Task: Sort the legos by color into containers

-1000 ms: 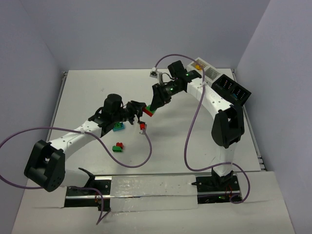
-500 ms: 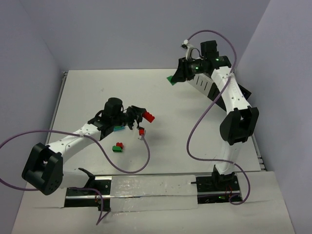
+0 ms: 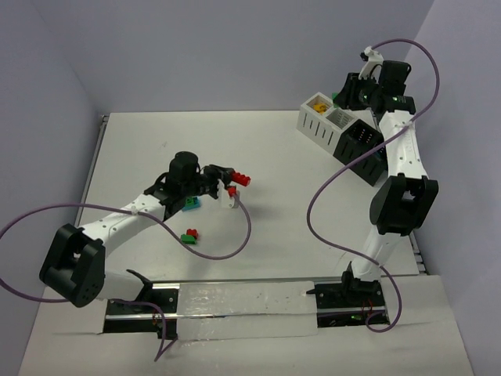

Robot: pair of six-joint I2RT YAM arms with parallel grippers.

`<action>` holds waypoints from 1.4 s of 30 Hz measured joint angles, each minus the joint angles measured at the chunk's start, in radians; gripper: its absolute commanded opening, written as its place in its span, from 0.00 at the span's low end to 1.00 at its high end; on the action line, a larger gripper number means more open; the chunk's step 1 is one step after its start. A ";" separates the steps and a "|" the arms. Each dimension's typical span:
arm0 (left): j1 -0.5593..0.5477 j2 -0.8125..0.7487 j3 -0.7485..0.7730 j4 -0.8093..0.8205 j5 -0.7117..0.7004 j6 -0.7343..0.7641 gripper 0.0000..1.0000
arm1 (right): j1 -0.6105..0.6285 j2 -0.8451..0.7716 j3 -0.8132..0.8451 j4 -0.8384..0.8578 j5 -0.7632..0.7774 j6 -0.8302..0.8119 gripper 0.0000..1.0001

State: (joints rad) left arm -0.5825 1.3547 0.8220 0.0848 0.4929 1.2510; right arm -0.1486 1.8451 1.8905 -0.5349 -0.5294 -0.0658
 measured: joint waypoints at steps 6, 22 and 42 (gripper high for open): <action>0.000 0.053 0.069 0.020 -0.018 -0.148 0.00 | 0.000 0.032 -0.007 0.149 0.120 0.076 0.00; 0.002 0.116 0.135 0.029 -0.034 -0.276 0.00 | 0.000 0.182 -0.032 0.264 0.207 0.164 0.11; 0.007 0.145 0.174 0.025 -0.037 -0.276 0.00 | 0.000 0.183 -0.146 0.310 0.249 0.153 0.95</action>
State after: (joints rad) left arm -0.5752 1.5002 0.9958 0.1097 0.4557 0.9749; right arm -0.1486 2.0285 1.7443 -0.2248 -0.2805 0.0875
